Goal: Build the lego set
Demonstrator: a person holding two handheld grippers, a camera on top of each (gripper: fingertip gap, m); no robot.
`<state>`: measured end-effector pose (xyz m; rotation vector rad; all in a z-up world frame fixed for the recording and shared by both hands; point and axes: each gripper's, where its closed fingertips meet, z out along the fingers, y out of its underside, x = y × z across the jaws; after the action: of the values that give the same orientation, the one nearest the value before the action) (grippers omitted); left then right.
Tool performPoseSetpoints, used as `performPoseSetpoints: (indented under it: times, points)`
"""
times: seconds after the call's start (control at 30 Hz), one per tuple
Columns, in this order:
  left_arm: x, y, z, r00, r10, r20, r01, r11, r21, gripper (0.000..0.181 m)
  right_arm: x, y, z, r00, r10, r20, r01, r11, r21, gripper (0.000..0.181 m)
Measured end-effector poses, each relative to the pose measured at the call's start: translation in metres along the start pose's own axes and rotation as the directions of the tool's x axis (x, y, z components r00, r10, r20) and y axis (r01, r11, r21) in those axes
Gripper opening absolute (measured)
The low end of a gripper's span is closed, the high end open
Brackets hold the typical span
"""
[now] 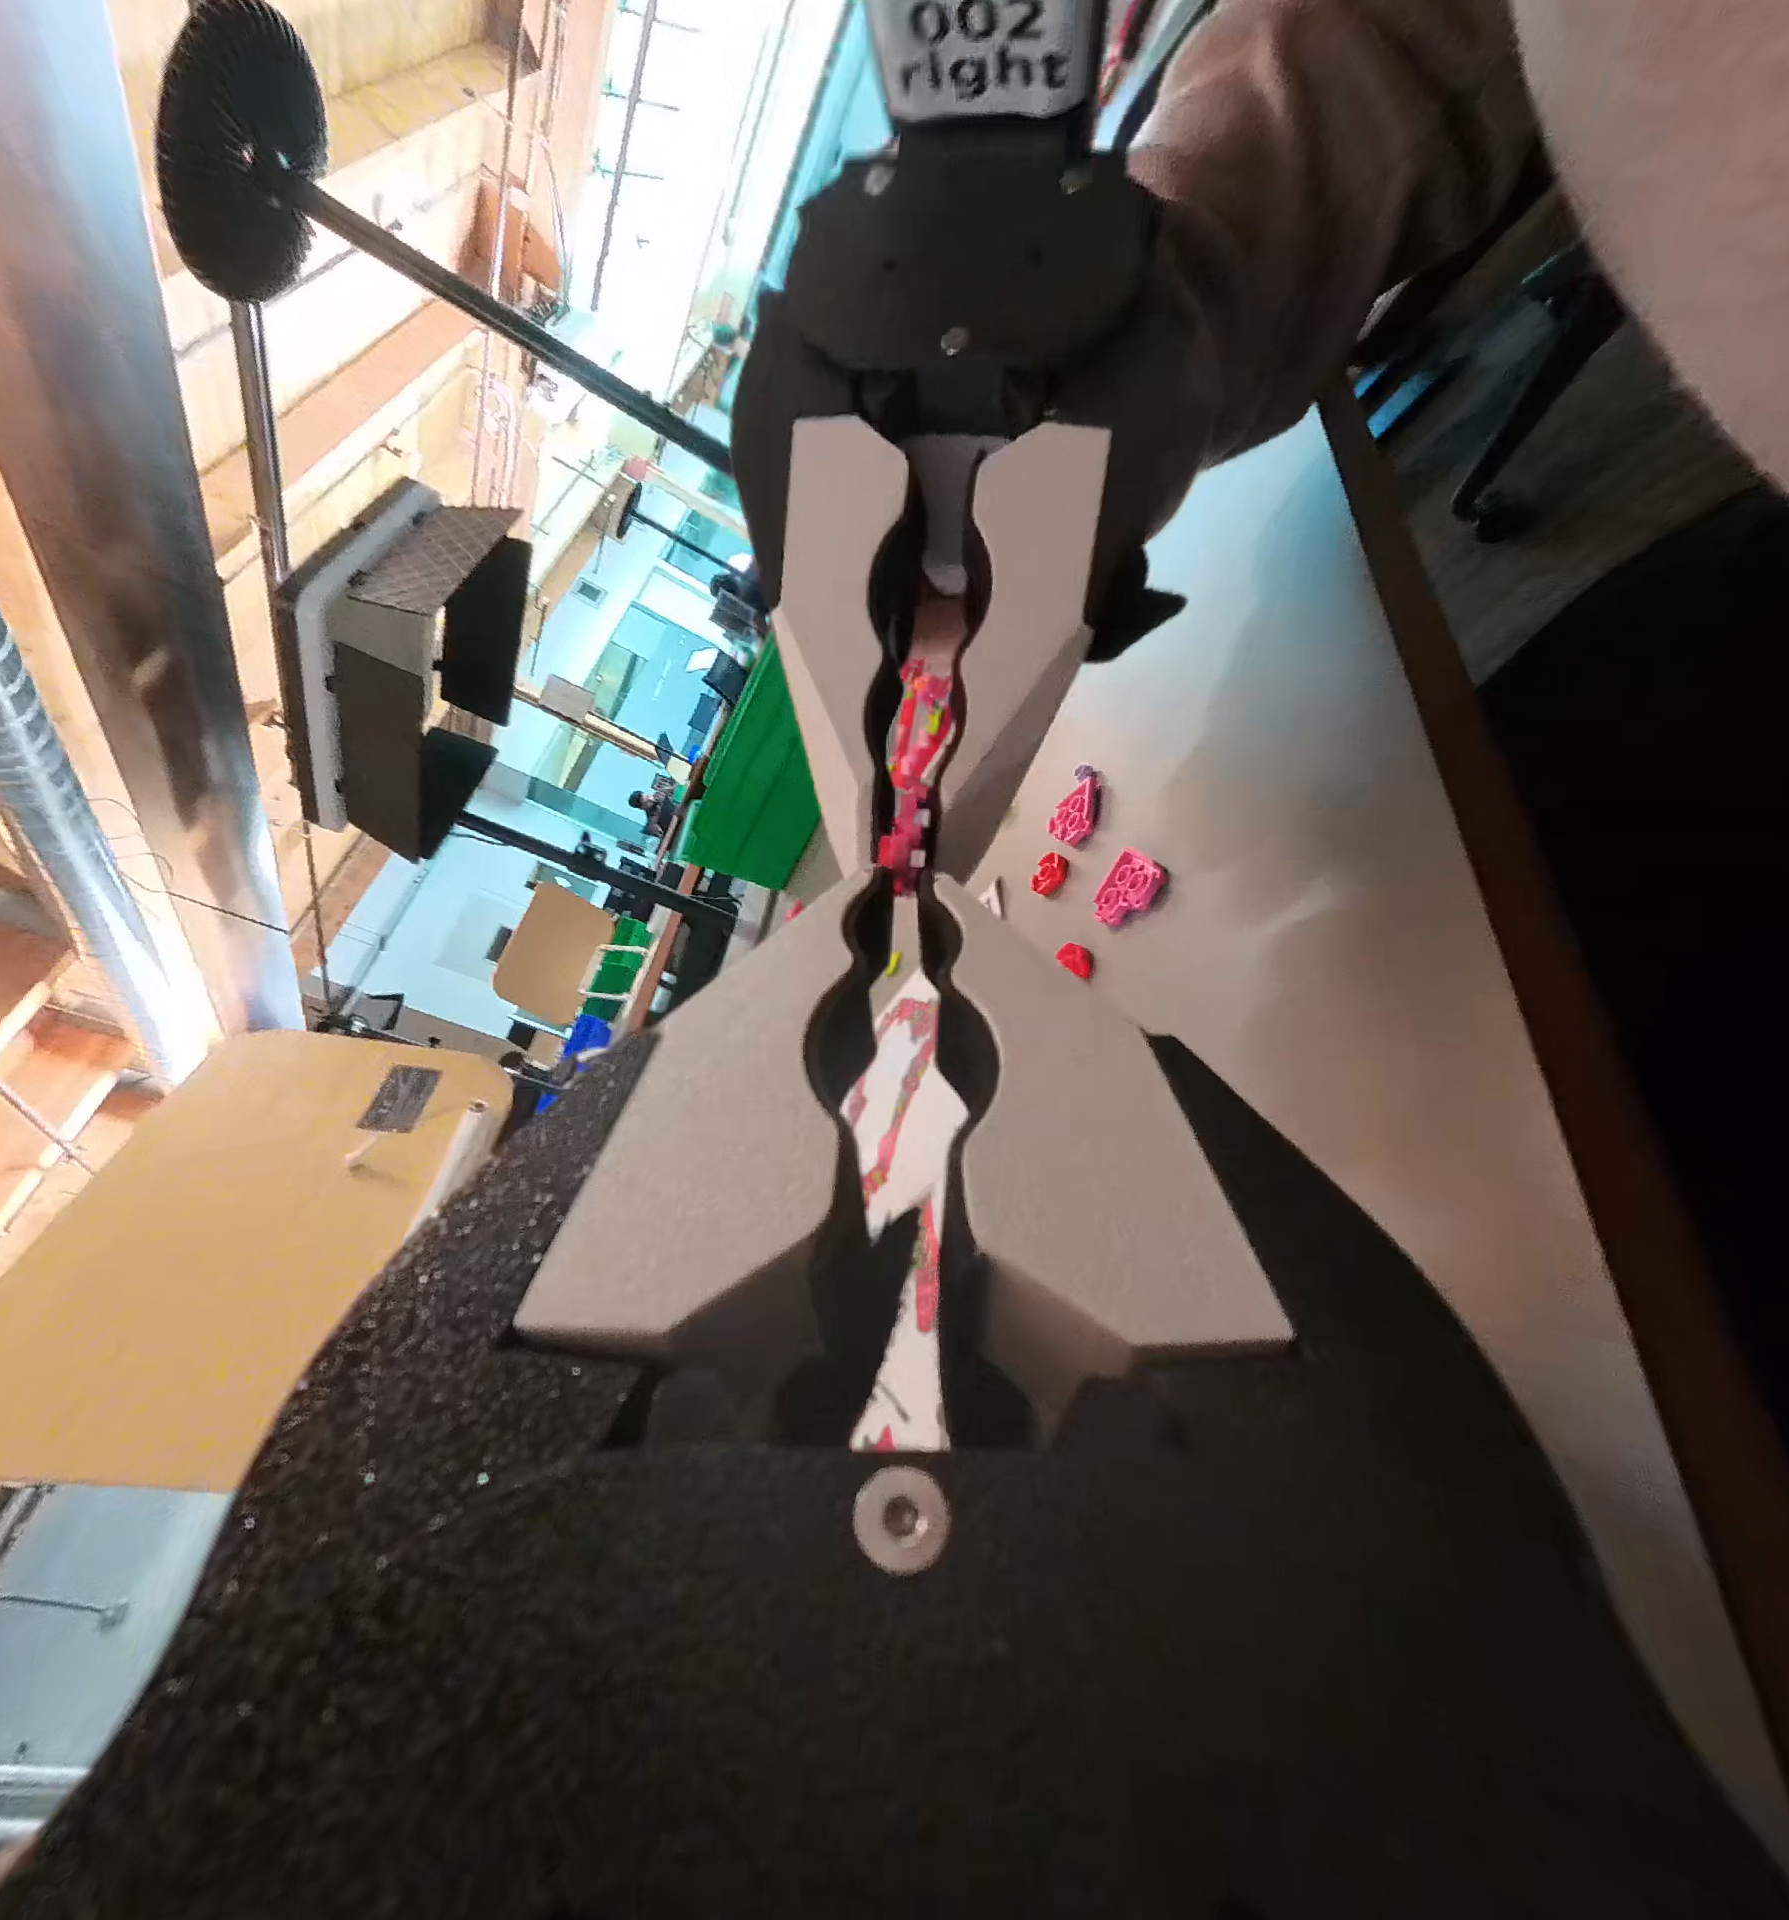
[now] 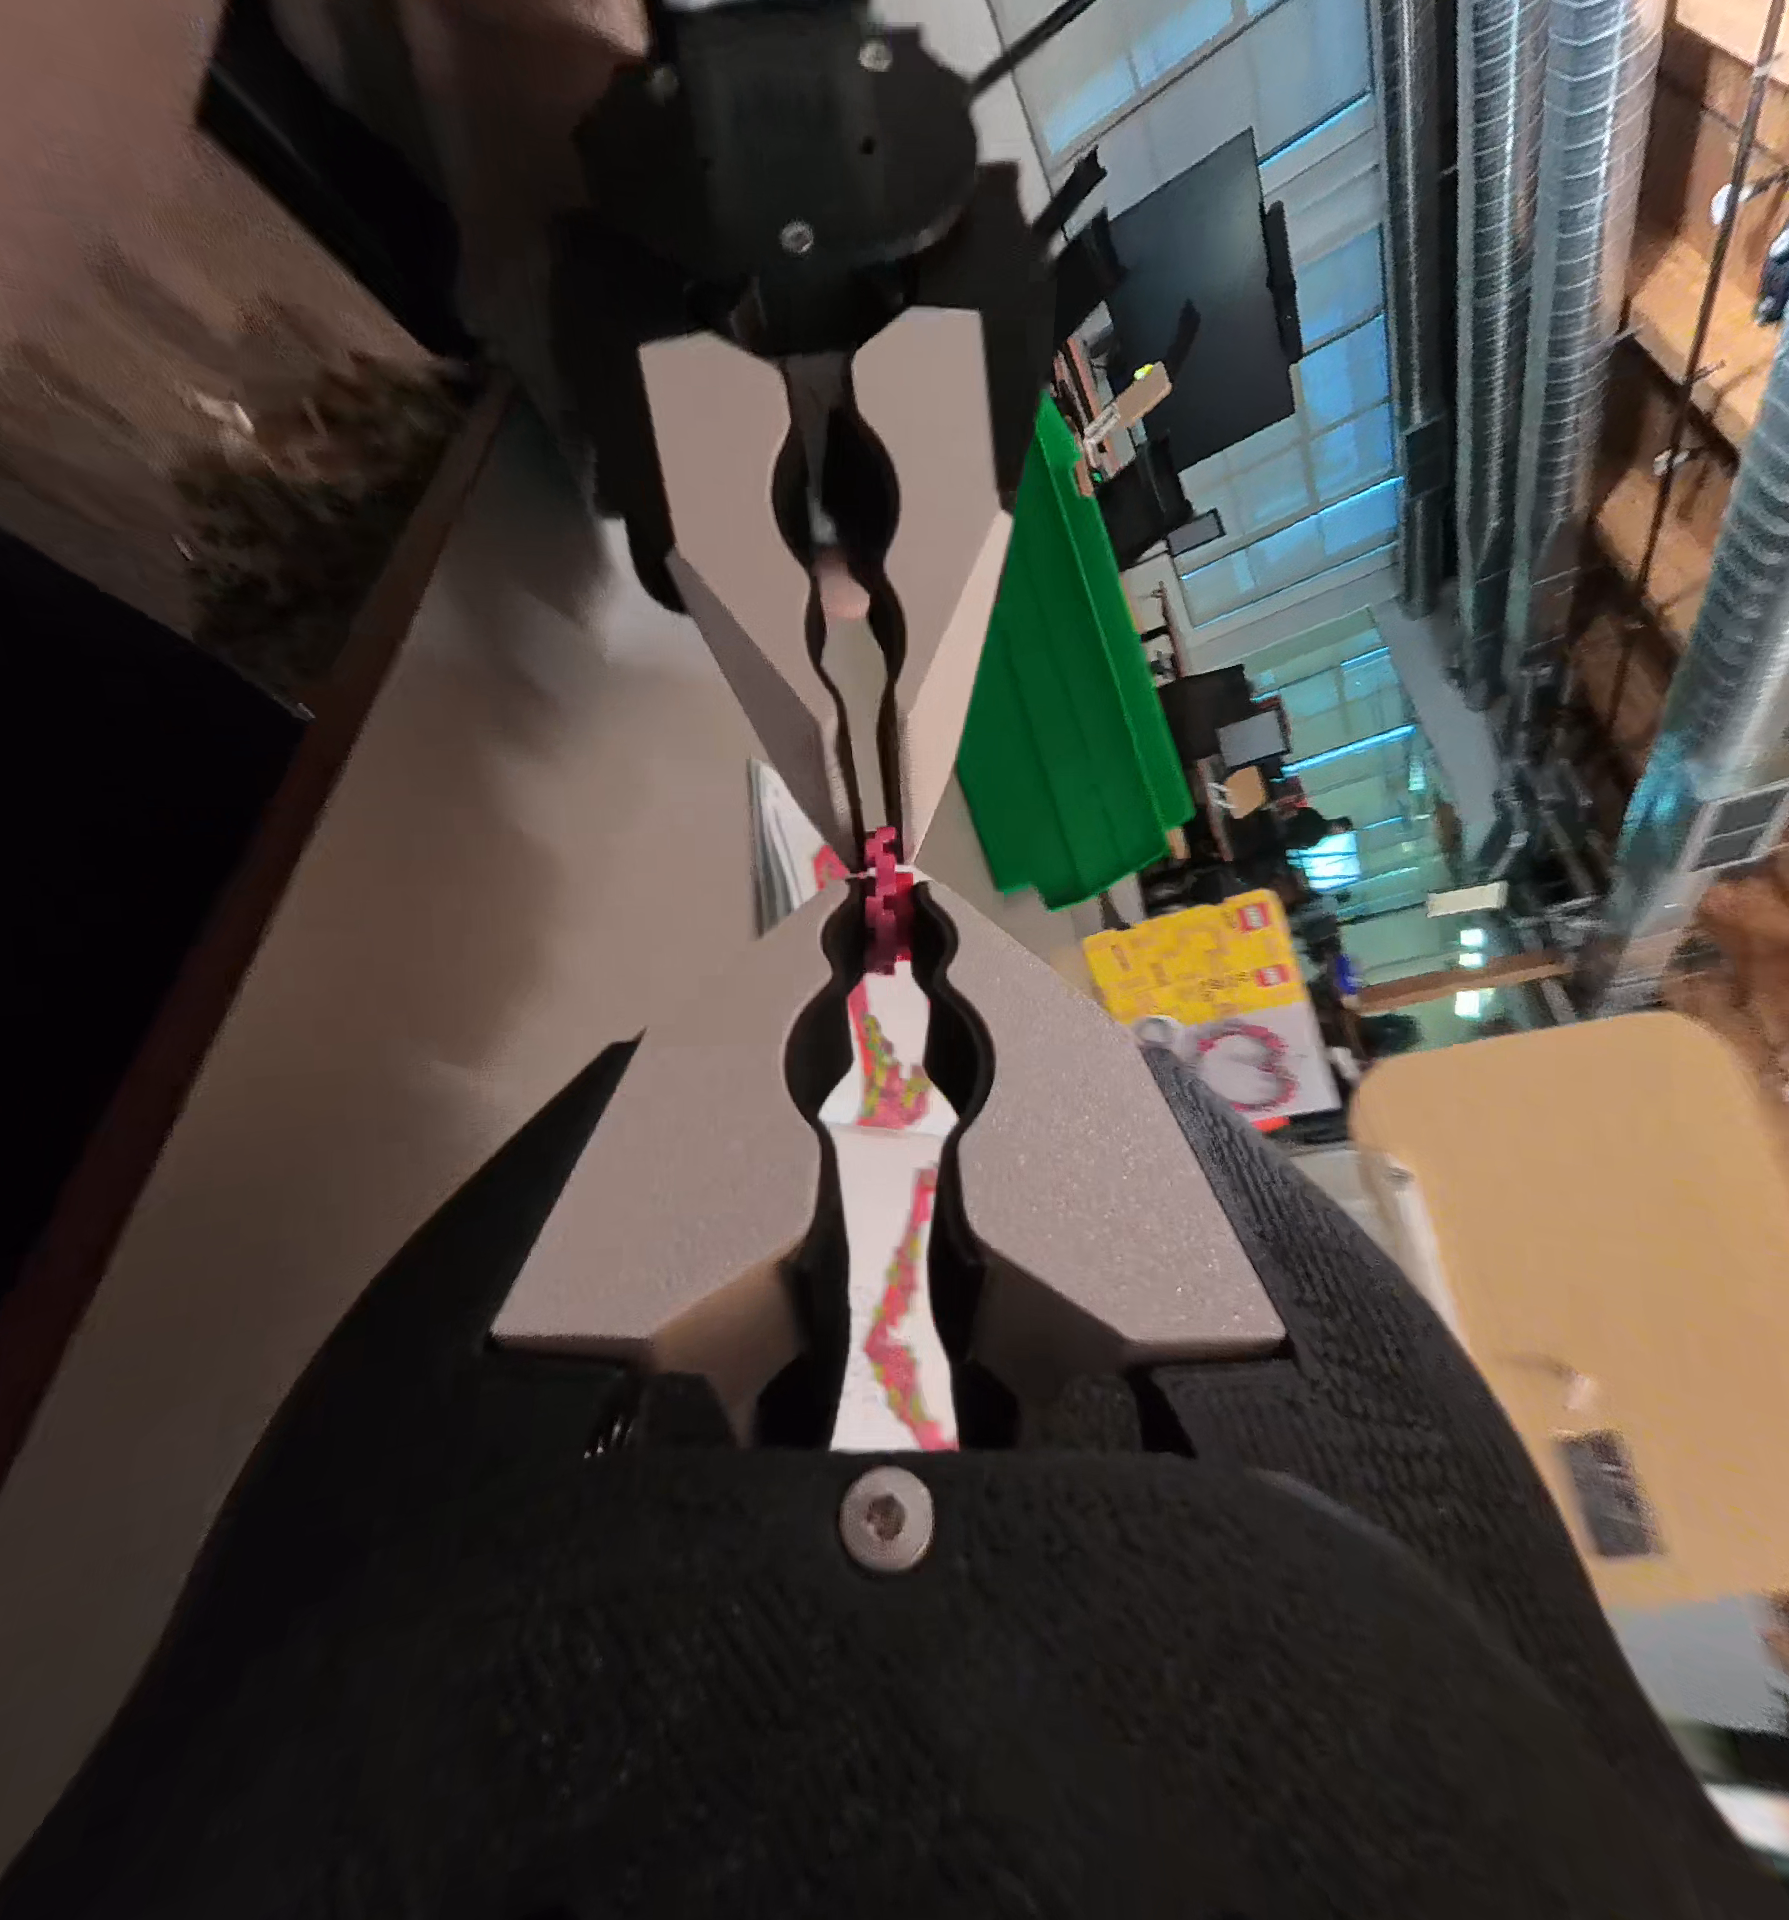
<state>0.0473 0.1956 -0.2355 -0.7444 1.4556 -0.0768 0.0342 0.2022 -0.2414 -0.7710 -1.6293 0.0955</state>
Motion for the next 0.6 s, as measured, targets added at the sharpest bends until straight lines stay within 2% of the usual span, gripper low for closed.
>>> performPoseSetpoints:
  times: [0.1,0.2,0.27,0.33,0.43,0.5,0.6]
  points:
    - [0.000,0.004,0.002,1.000,0.011,0.003,-0.011,0.999,-0.040,0.002,0.002,0.004,0.000,0.988,-0.148,-0.046,0.145,0.988,-0.061,0.005]
    - [-0.001,0.006,0.003,1.000,0.018,0.010,-0.017,0.998,-0.055,0.001,0.003,0.006,0.001,0.985,-0.156,-0.066,0.151,0.986,-0.073,0.006]
    - [-0.002,0.006,0.003,1.000,-0.018,0.006,0.018,0.999,-0.048,0.001,0.004,0.006,0.002,0.998,-0.027,-0.054,0.025,0.999,-0.041,0.008]
    - [-0.002,0.006,0.002,0.997,-0.071,-0.004,0.071,0.997,-0.028,0.002,0.007,0.007,0.000,0.993,0.114,-0.016,-0.114,0.993,-0.011,0.029]
    - [-0.003,-0.001,-0.001,0.976,-0.212,-0.054,0.215,0.975,0.049,0.002,0.013,0.000,-0.008,0.956,0.289,0.054,-0.292,0.953,0.078,0.033]
    - [-0.006,-0.010,-0.004,0.937,-0.332,-0.108,0.344,0.931,0.124,0.002,0.015,-0.010,-0.013,0.919,0.377,0.117,-0.392,0.908,0.148,0.031]
    - [-0.014,-0.023,-0.011,0.858,-0.477,-0.192,0.512,0.828,0.229,0.002,0.017,-0.026,-0.020,0.872,0.451,0.193,-0.487,0.841,0.237,0.026]
